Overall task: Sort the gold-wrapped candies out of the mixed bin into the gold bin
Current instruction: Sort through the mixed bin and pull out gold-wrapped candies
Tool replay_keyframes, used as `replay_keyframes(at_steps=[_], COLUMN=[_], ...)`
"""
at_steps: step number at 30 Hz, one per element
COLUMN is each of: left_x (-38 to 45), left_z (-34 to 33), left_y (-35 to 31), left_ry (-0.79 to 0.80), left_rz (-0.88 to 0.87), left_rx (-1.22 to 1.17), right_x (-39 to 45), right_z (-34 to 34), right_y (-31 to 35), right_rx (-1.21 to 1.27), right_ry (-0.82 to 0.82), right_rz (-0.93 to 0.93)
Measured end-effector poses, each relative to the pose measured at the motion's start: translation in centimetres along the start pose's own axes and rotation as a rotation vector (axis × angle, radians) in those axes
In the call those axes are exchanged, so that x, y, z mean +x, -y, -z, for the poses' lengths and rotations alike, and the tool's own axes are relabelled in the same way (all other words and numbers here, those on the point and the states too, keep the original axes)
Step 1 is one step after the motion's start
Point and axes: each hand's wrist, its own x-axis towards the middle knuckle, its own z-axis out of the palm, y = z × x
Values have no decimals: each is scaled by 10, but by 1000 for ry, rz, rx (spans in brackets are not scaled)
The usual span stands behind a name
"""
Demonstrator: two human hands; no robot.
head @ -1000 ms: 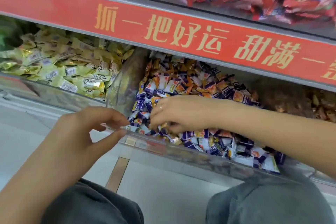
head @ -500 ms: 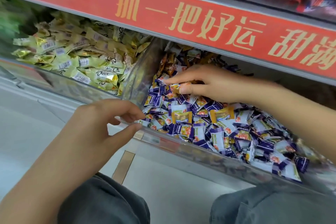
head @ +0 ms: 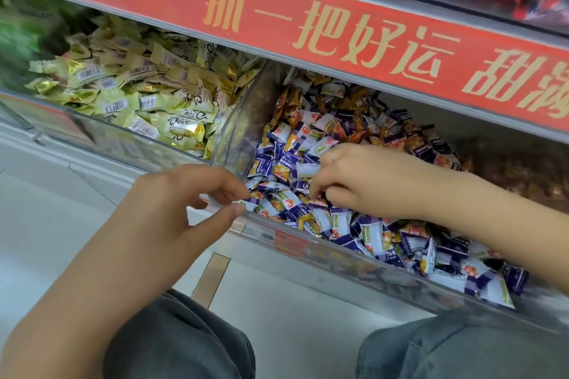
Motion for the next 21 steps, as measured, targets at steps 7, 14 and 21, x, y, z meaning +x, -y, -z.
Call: replay_keyframes(at_steps=[7, 14, 21], left_x=[1, 2, 1], left_z=[-2, -2, -3], left_y=[0, 1, 2], left_ry=[9, 6, 4], left_rz=[-19, -23, -27], left_rx=[3, 13, 24], right_x=[5, 33, 18], right_z=[-16, -33, -16], right_y=[5, 7, -4], right_rx=[-71, 12, 248], right_ry=[163, 155, 44], right_rz=[142, 64, 74])
